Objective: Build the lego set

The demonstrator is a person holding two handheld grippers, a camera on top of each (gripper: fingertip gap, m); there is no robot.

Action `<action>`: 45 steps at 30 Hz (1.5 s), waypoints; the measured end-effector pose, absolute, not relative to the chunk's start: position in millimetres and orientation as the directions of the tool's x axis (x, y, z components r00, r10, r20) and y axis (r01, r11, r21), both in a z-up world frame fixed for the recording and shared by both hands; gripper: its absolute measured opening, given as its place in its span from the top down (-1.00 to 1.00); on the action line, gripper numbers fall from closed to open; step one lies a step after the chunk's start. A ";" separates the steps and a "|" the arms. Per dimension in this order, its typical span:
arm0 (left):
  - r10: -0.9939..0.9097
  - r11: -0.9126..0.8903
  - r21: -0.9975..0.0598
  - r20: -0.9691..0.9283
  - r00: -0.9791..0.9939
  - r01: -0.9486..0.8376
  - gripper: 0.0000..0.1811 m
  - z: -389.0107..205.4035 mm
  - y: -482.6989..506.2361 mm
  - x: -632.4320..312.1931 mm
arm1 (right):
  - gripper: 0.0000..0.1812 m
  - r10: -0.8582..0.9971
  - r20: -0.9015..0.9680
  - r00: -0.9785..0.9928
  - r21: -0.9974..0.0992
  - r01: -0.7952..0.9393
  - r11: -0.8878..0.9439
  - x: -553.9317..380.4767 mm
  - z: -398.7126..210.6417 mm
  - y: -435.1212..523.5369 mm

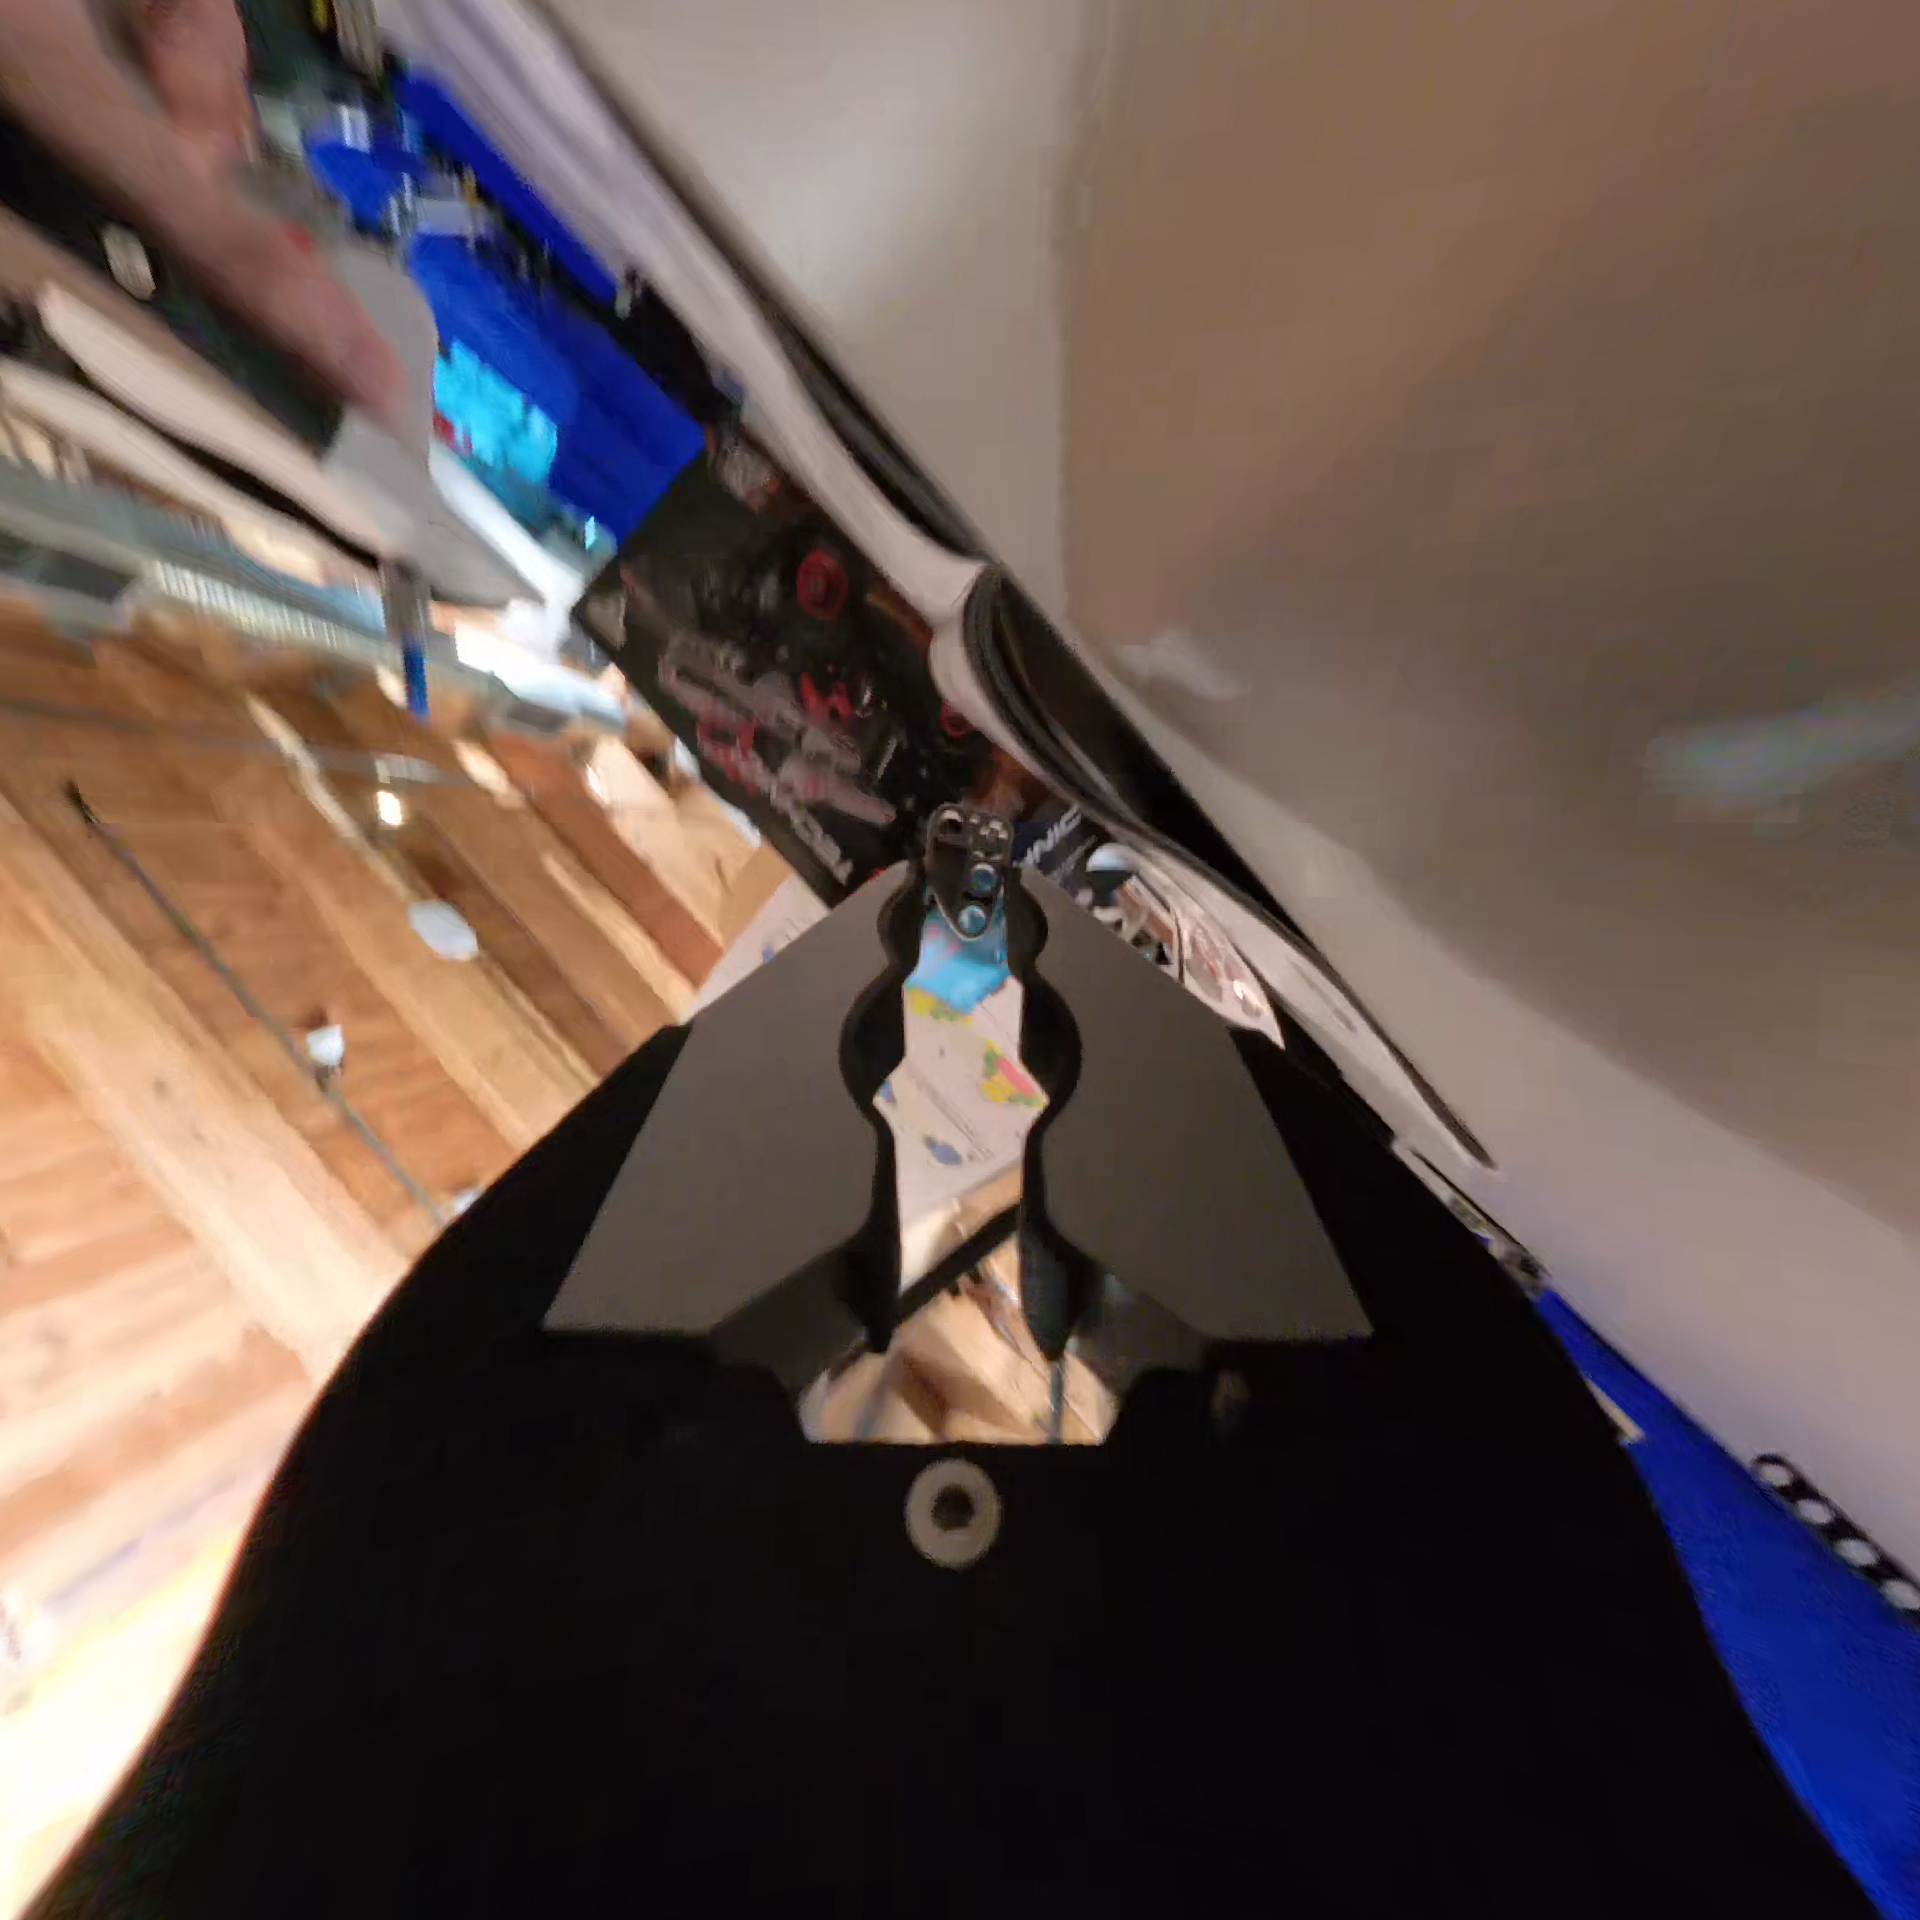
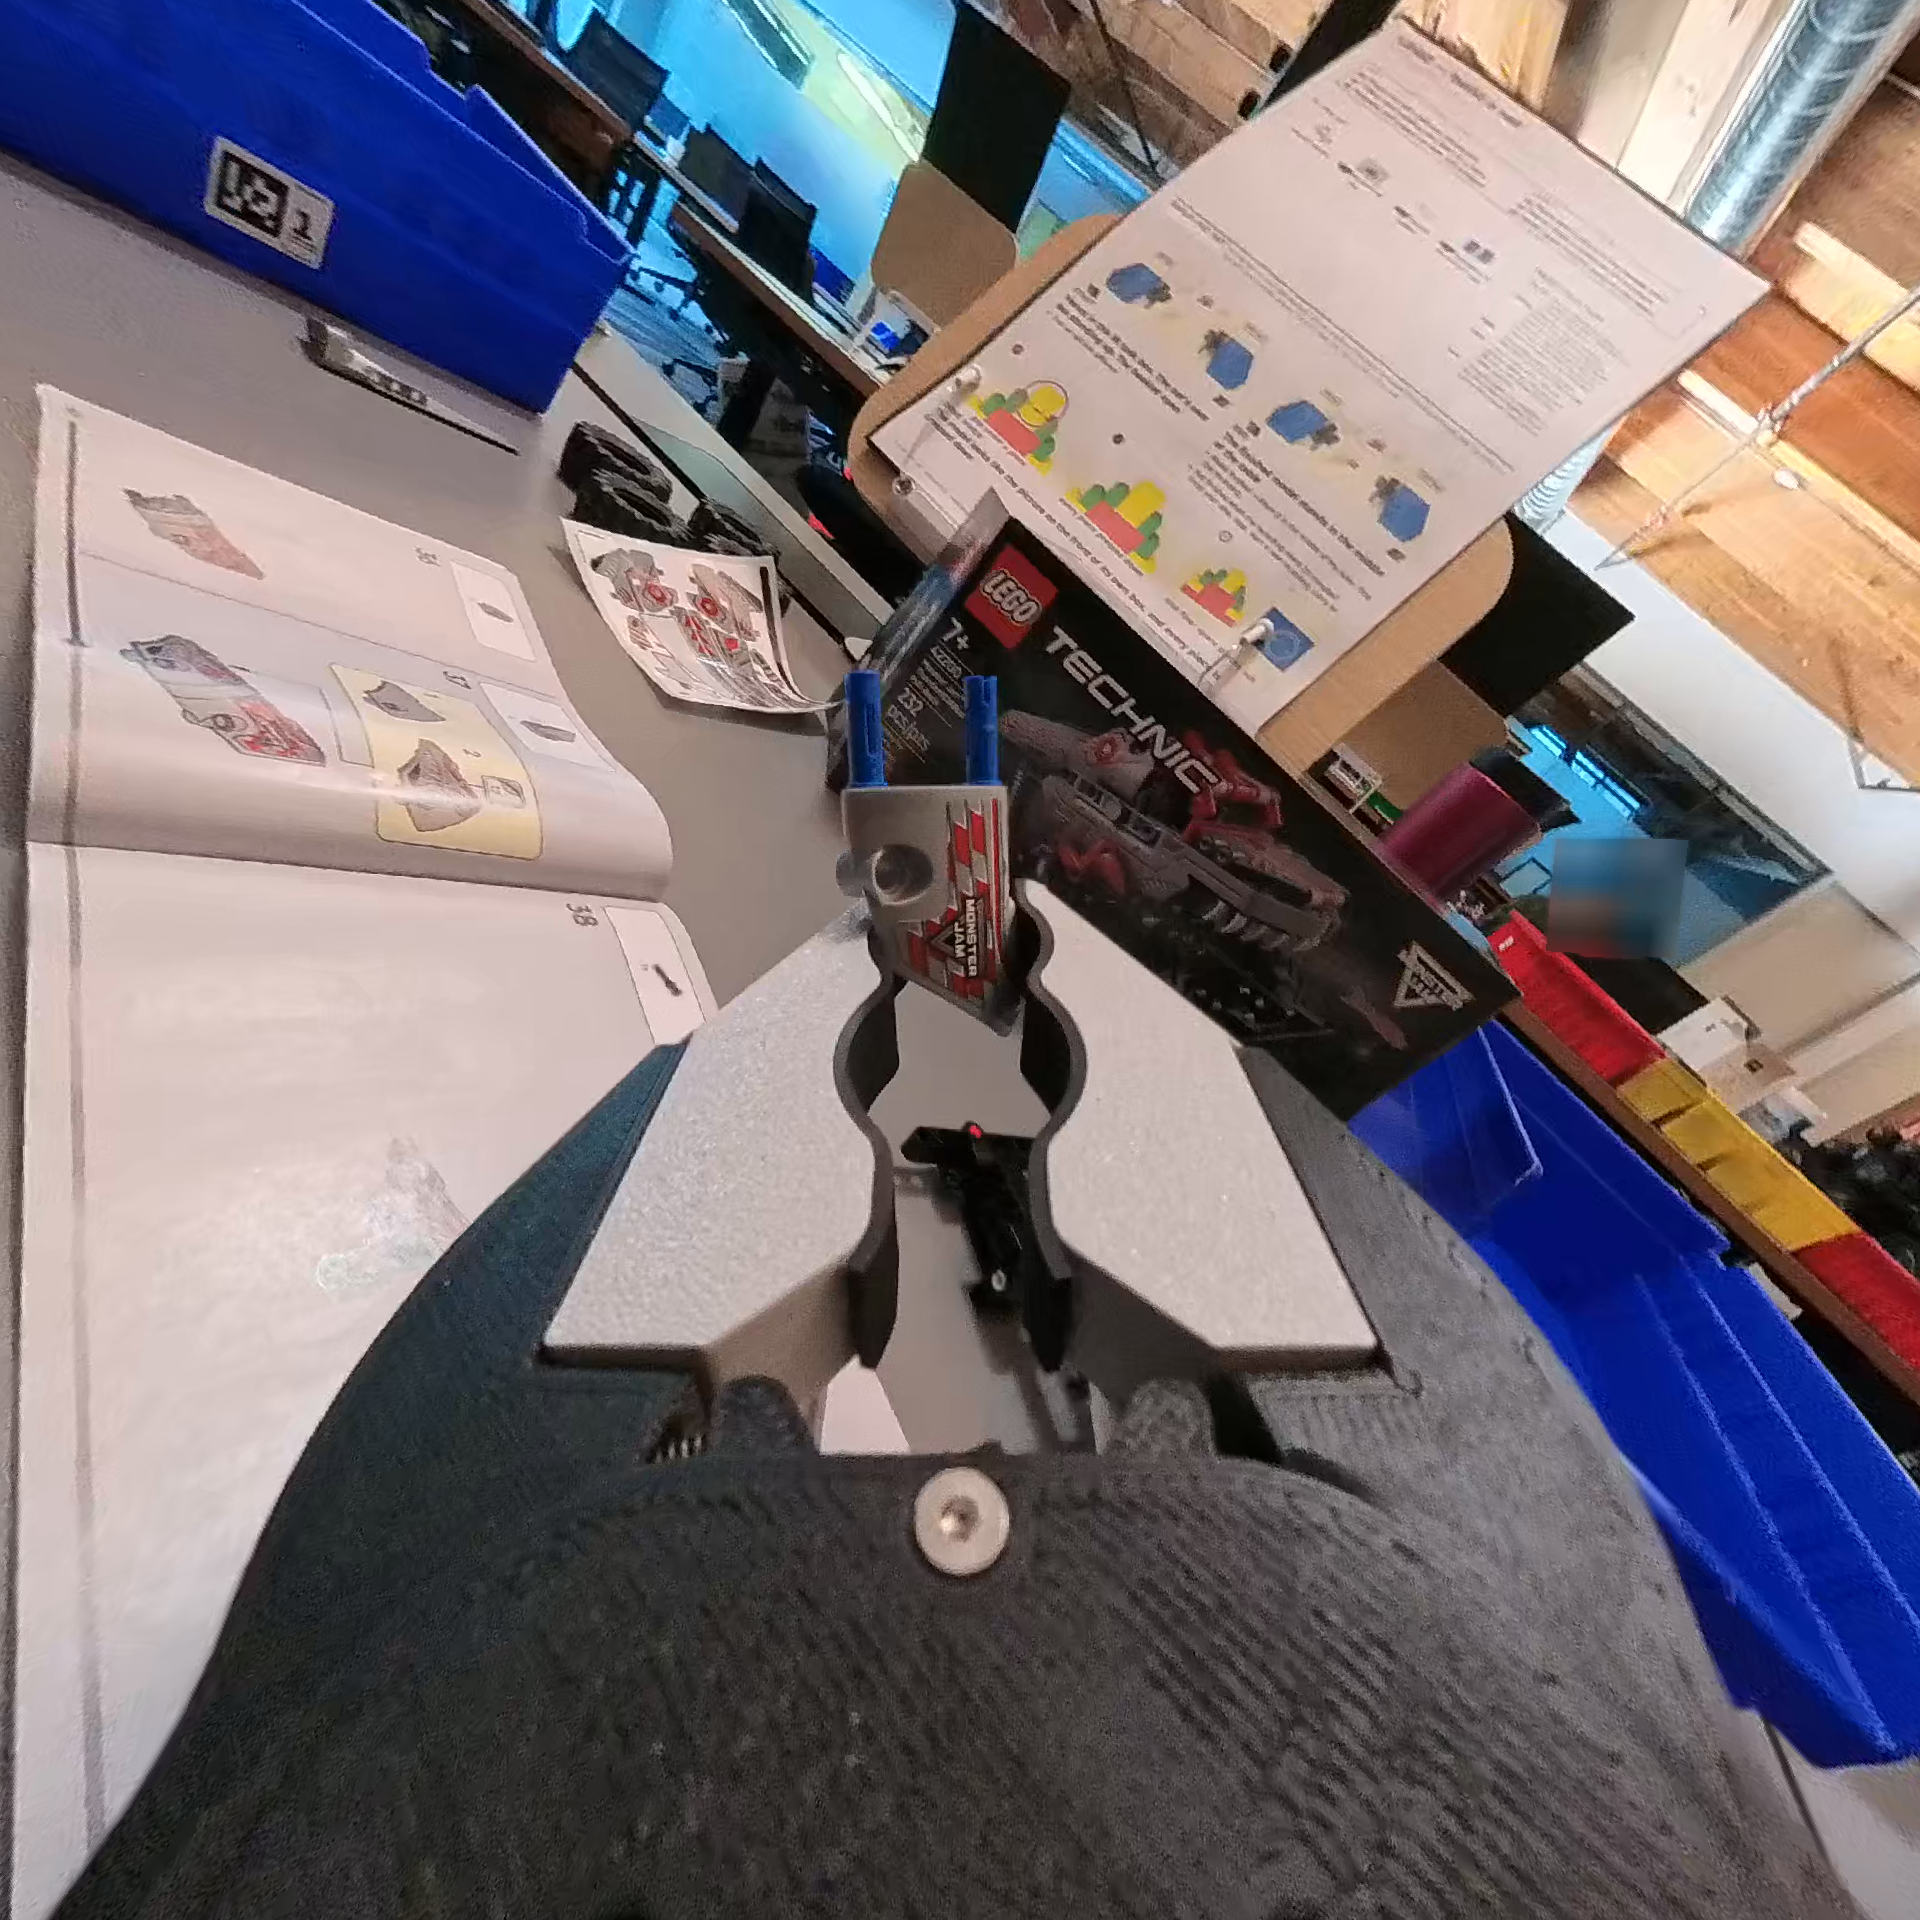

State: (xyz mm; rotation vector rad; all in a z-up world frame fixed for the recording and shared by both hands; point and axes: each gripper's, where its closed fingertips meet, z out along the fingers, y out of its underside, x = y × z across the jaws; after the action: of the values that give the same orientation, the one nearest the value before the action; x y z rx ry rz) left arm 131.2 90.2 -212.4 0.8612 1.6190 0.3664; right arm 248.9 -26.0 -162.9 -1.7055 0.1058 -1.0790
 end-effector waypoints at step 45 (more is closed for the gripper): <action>-0.615 0.179 -0.922 0.168 -0.770 -0.344 0.80 -176.2 46.8 93.1 | 0.84 -0.284 0.686 0.670 -0.715 0.693 -0.091 166.5 -141.5 34.9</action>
State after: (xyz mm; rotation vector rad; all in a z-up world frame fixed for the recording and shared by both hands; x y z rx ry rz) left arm 93.1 46.8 -176.2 -0.9237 2.2134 -1.6265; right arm 166.5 34.9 -141.5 -1.4452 -0.3641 -0.8455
